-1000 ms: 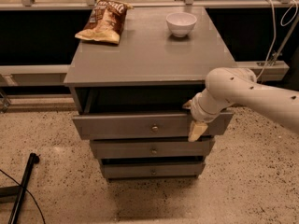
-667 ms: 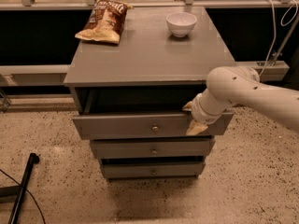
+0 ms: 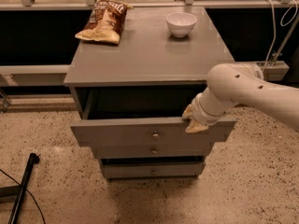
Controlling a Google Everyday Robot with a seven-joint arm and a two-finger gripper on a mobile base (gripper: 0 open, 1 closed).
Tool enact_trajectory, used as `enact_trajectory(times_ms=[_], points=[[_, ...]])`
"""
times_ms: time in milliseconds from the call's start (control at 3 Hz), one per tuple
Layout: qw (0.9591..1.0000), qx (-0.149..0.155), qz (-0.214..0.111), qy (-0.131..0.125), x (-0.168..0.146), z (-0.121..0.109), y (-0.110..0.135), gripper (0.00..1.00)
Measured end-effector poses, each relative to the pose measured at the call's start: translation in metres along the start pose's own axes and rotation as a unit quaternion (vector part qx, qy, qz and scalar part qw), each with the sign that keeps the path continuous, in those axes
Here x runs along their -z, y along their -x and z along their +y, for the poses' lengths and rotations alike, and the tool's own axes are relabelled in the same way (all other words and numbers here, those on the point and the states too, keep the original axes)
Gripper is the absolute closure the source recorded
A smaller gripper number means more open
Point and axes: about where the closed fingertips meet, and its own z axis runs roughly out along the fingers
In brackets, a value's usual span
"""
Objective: Open top drawer
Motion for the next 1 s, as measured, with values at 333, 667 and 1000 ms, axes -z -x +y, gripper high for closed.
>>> enact_trajectory(times_ms=[333, 667, 1000], points=[[1.0000, 0.000, 0.000, 0.000, 0.0051, -0.0014, 0.0011, 0.71], [1.0000, 0.000, 0.000, 0.000, 0.0077, -0.0021, 0.0017, 0.55], [1.0000, 0.000, 0.000, 0.000, 0.0077, -0.0021, 0.0017, 0.24]])
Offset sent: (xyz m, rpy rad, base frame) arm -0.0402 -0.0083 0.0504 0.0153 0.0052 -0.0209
